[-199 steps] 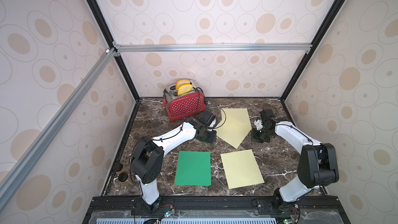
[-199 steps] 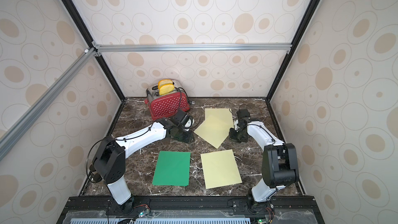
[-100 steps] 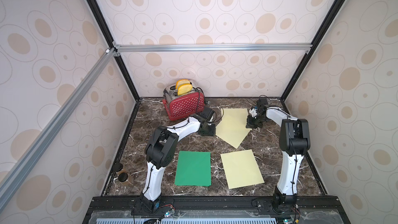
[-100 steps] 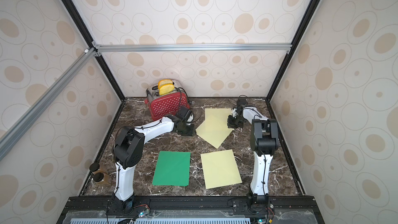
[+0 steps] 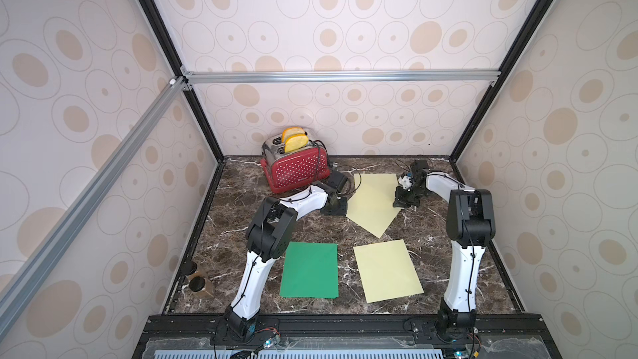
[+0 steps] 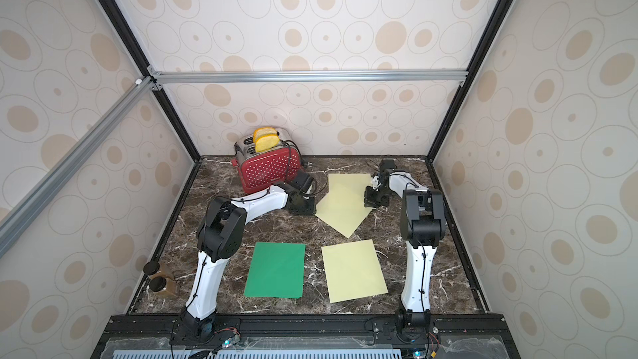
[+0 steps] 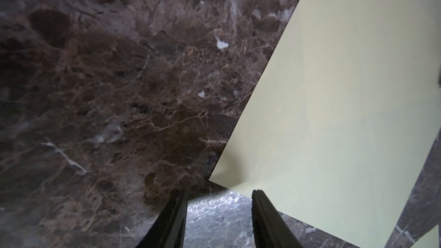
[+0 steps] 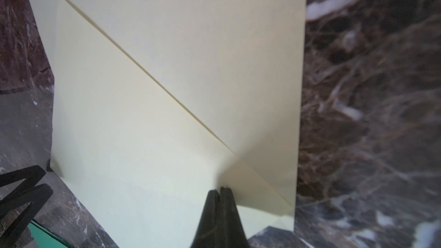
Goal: Sort the scattered colored papers by color
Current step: Pick up the colored paper from the center of the board.
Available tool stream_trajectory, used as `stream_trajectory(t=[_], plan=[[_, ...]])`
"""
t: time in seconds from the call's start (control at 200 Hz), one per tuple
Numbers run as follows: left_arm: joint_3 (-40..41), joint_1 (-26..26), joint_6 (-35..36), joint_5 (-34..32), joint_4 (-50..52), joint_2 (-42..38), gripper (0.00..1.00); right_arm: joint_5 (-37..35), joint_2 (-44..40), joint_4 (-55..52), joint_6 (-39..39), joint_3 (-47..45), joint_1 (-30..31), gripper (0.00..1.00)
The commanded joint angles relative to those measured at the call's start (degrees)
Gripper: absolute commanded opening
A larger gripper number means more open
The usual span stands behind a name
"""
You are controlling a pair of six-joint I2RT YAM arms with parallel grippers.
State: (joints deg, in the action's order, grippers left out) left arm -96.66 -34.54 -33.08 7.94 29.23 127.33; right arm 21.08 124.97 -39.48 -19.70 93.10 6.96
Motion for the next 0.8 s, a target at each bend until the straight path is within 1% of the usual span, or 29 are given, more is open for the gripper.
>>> stream_trajectory(t=[0.0, 0.05, 0.13, 0.205, 0.341, 0.411, 0.511, 0.576, 0.681, 0.746, 0.796], plan=[[-1.68, -0.17, -2.17, -0.31, 1.25, 2.42, 0.48, 0.88, 1.60, -0.99, -0.46, 1.02, -0.19, 0.00], [-1.42, -0.17, -3.03, 1.25, 0.41, 2.87, 0.49, 0.85, 1.69, -0.98, -0.51, 1.10, -0.19, 0.00], [-0.25, -0.17, -5.22, 5.59, -2.64, 3.48, 0.49, 0.83, 1.77, -0.95, -0.42, 1.08, -0.19, 0.00], [1.81, -0.24, -8.29, 10.14, -6.99, 3.59, 0.49, 0.80, 1.80, -1.05, -0.42, 1.07, -0.28, 0.00], [5.70, -0.17, -13.87, 15.84, -13.87, 3.50, 0.49, 0.85, 1.77, -0.91, -0.58, 1.12, -0.28, 0.00], [8.28, -0.21, -17.46, 19.47, -19.88, 3.69, 0.49, 1.07, 1.82, -0.61, -0.75, 0.90, -0.28, 0.00], [11.43, -0.24, -22.51, 22.78, -28.76, 4.05, 0.50, 1.18, 1.92, -0.50, -0.86, 0.77, -0.27, 0.00], [14.41, -0.19, -27.09, 24.47, -37.90, 3.76, 0.50, 1.33, 1.89, -0.34, -0.86, 0.69, -0.28, 0.00], [19.22, -0.11, -40.07, 25.91, -59.02, 4.30, 0.50, 1.42, 1.95, -0.32, -0.80, 0.73, -0.24, 0.00], [22.44, -0.08, -49.65, 24.00, -74.42, 5.47, 0.51, 1.51, 2.01, -0.25, -0.84, 0.70, -0.27, 0.00], [24.85, -0.19, -57.96, 20.73, -84.65, 6.69, 0.52, 1.58, 2.06, -0.24, -0.79, 0.71, -0.28, 0.00]])
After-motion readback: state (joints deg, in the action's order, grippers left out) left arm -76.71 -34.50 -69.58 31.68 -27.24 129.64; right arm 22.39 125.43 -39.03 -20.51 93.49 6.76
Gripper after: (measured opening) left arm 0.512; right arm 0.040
